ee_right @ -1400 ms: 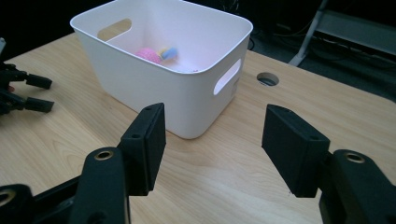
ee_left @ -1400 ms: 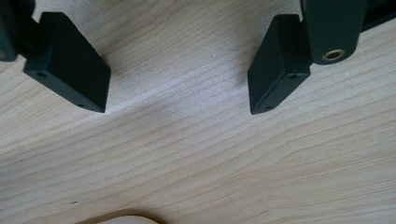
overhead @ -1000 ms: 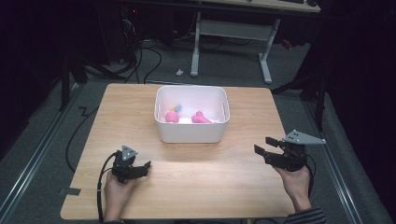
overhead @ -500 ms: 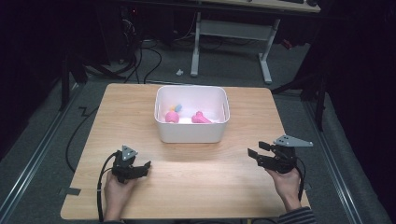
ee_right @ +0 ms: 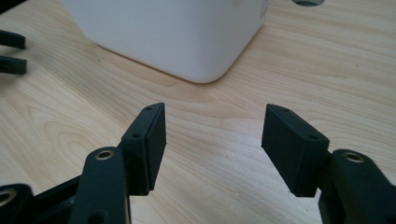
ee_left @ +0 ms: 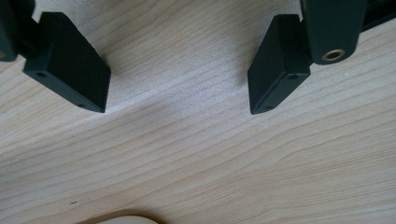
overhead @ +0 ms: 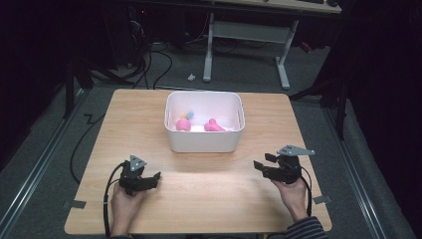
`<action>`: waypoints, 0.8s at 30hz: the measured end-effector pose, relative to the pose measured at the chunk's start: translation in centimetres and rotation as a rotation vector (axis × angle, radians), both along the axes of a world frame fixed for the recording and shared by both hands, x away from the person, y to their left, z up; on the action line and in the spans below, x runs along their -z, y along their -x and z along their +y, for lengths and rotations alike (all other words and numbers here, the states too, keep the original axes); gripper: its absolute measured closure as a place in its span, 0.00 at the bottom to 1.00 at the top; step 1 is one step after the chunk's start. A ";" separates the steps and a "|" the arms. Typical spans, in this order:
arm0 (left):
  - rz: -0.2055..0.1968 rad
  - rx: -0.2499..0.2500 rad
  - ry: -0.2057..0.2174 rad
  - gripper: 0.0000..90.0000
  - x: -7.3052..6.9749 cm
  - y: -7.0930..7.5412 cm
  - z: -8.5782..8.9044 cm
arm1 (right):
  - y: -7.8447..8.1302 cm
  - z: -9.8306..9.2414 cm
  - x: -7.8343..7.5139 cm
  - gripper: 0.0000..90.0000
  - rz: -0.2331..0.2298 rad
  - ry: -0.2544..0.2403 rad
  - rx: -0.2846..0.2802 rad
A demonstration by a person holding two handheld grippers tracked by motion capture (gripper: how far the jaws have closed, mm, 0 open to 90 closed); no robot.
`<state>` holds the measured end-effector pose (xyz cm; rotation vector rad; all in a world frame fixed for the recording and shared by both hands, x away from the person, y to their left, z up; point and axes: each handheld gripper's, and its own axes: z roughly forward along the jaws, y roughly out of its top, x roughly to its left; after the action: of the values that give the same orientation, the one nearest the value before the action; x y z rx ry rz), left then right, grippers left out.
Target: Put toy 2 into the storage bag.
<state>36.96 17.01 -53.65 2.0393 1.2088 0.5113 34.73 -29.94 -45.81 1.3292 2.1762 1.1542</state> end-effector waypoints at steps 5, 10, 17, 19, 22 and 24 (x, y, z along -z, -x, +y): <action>0.000 0.000 0.000 0.24 0.0 0.0 0.0 | -0.7 0.1 0.8 0.45 0.018 0.011 0.014; 0.000 0.000 0.000 0.24 0.0 0.0 0.0 | -1.0 0.1 1.8 0.45 0.037 0.004 0.021; 0.000 -0.001 0.000 0.24 0.0 0.0 0.0 | -1.6 0.2 3.1 0.45 0.057 0.005 0.030; 0.000 -0.001 0.000 0.24 0.0 0.0 0.0 | -1.8 0.3 3.5 0.45 0.058 0.007 0.033; 0.000 -0.001 0.001 0.24 0.0 0.0 0.0 | -2.0 0.4 4.0 0.44 0.066 0.017 0.039; 0.000 -0.001 0.001 0.24 0.0 0.0 0.0 | -2.1 0.6 4.3 0.44 0.066 0.020 0.040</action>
<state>36.96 17.02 -53.65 2.0378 1.2106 0.5110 36.79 -29.34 -50.07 1.4147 2.1912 1.0854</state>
